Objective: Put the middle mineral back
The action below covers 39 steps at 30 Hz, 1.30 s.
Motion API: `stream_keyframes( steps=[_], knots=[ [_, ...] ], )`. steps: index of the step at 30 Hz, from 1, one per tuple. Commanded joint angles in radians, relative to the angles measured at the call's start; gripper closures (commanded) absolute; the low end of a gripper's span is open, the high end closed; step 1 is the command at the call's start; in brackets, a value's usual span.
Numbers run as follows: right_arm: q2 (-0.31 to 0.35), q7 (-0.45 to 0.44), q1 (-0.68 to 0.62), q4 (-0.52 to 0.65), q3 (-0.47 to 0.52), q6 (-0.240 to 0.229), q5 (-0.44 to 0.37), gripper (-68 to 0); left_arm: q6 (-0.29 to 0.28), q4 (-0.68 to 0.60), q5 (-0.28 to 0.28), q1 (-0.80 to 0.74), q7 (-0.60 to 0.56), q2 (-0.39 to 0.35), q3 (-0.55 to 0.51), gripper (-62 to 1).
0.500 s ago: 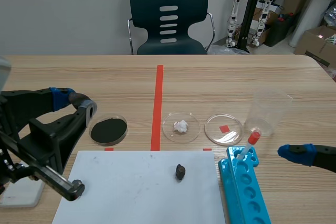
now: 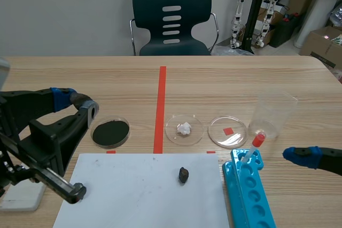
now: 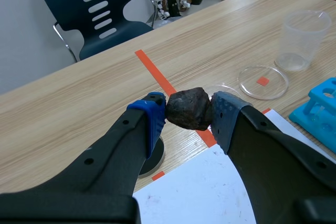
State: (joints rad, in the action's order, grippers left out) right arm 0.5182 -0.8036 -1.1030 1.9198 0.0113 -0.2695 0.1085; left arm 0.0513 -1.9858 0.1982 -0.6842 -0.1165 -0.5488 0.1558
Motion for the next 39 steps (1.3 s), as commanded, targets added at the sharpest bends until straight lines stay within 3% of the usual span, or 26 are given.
stream_keyframes(
  steps=[1,11,14,18,26,35,39],
  knots=[
    [0.003,-0.011,0.003,0.014,0.005,0.000,-0.010,-65.3,0.005,-0.020,-0.001,0.003,-0.015,0.002,0.000,-13.2],
    [0.003,-0.011,0.003,0.014,0.005,0.000,-0.010,-65.3,0.005,-0.020,0.000,0.008,-0.010,0.003,0.007,-13.2],
    [0.003,-0.011,0.003,0.014,0.005,0.000,-0.010,-65.3,0.005,-0.017,0.000,0.042,0.045,0.002,0.031,-13.2],
    [0.003,-0.011,0.003,0.014,0.005,0.000,-0.010,-65.3,0.005,0.014,0.000,0.108,0.112,0.002,0.090,-13.2],
    [0.003,-0.011,0.003,0.014,0.005,0.000,-0.010,-65.3,0.005,0.149,0.001,0.240,0.132,0.002,0.257,-13.2],
    [0.003,-0.011,0.003,0.014,0.005,0.000,-0.010,-65.3,0.019,0.217,0.153,0.427,0.455,0.026,0.349,-13.1],
    [0.003,-0.011,0.003,0.014,0.005,0.000,-0.010,-65.3,0.044,0.262,0.158,0.488,0.593,0.080,0.349,-13.1]
  ],
)
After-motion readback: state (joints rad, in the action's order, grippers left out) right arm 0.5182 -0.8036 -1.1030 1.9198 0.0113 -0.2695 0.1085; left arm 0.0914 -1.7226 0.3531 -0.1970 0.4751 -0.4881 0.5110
